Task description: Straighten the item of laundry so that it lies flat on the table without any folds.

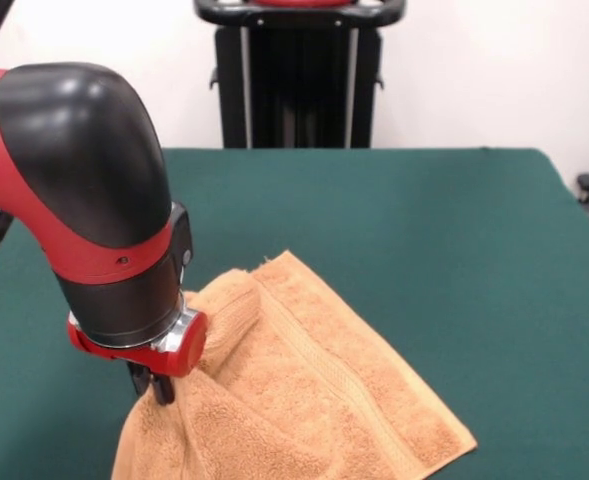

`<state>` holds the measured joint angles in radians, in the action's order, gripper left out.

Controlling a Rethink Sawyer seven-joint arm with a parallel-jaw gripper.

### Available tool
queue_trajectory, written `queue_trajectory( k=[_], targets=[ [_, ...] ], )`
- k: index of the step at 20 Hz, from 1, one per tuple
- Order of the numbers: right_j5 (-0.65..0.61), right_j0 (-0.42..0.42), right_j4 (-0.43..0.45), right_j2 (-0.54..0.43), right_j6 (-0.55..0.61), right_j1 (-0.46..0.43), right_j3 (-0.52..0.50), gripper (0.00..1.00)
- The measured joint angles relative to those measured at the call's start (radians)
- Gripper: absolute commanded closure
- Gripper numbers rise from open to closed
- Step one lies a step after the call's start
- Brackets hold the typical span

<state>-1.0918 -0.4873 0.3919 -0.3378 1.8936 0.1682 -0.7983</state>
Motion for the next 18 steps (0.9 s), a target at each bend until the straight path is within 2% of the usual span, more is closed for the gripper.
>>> queue_trajectory(
  k=[18],
  targets=[
    [-0.302, 0.021, 0.000, -0.001, -0.001, -0.040, 0.178, 1.00]
  ],
)
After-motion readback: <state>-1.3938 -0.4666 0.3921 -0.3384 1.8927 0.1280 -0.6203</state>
